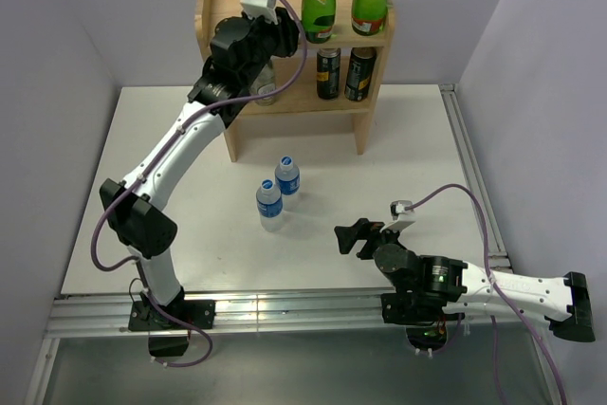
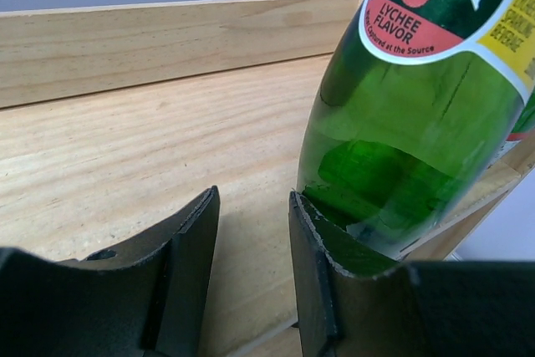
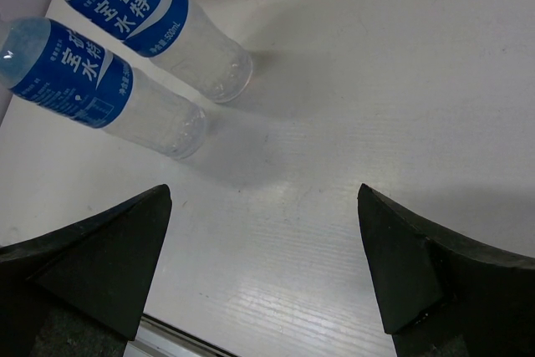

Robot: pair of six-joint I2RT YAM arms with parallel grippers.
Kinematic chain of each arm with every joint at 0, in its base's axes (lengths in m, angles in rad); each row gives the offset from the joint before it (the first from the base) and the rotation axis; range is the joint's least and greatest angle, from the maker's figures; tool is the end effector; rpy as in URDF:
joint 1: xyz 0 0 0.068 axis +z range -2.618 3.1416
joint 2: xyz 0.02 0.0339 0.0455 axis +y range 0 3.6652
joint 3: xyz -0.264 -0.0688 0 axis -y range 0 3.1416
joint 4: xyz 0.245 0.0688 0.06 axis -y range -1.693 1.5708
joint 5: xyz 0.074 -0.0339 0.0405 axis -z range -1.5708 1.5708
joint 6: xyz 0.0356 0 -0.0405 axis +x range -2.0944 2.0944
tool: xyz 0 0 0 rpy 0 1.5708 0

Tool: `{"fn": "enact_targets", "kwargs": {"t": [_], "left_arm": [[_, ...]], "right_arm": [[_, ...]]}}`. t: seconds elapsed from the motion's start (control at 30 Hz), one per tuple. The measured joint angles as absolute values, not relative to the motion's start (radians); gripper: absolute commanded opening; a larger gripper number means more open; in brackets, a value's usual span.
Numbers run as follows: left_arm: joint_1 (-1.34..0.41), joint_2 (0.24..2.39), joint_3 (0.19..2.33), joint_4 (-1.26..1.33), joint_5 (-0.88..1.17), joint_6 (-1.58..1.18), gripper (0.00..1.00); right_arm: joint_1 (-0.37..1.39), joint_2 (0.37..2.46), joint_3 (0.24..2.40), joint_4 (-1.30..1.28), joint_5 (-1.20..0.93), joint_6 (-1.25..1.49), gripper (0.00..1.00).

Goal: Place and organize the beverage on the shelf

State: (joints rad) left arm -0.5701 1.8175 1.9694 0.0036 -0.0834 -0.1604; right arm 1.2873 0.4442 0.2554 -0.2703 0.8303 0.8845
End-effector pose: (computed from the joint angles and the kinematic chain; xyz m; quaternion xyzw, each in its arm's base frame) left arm 0.3600 -0.2273 0.4828 0.1011 0.6423 -0.2459 0.7188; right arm 0.0592 0.1092 0.1965 0.0530 0.8042 0.2675 0.5282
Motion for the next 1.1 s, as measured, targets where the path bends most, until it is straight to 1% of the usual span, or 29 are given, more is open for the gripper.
{"fn": "enact_targets", "kwargs": {"t": [0.23, 0.33, 0.43, 0.53, 0.57, 0.67, 0.77, 0.93, 1.1], "left_arm": [[-0.571, 1.88, 2.05, -0.006, -0.076, -0.17, 0.45], [-0.575, 1.888, 2.058, -0.003, -0.095, -0.17, 0.41], [-0.58, 1.884, 2.04, 0.021, -0.134, -0.17, 0.4], [-0.582, 1.857, 1.99, 0.06, -0.165, -0.169, 0.33], [-0.582, 1.844, 1.972, 0.07, -0.173, -0.17, 0.22], [-0.572, 1.8, 1.918, 0.068, -0.182, -0.178, 0.0], [-0.562, 1.759, 1.867, 0.064, -0.166, -0.186, 0.0], [-0.555, 1.713, 1.803, 0.075, -0.081, -0.189, 0.0], [-0.554, 1.711, 1.798, 0.075, -0.038, -0.189, 0.0]], "right_arm": [[1.287, 0.449, 0.256, -0.27, 0.83, 0.881, 0.99], [1.287, 0.449, 0.256, -0.27, 0.83, 0.881, 0.99], [1.287, 0.449, 0.256, -0.27, 0.83, 0.881, 0.99], [1.287, 0.449, 0.255, -0.27, 0.83, 0.879, 0.99], [1.287, 0.449, 0.256, -0.27, 0.83, 0.878, 0.99], [1.287, 0.449, 0.256, -0.27, 0.83, 0.877, 0.99], [1.287, 0.45, 0.255, -0.269, 0.83, 0.876, 0.99], [1.287, 0.454, 0.256, -0.269, 0.83, 0.876, 0.99], [1.287, 0.462, 0.256, -0.269, 0.83, 0.875, 0.99]]}}
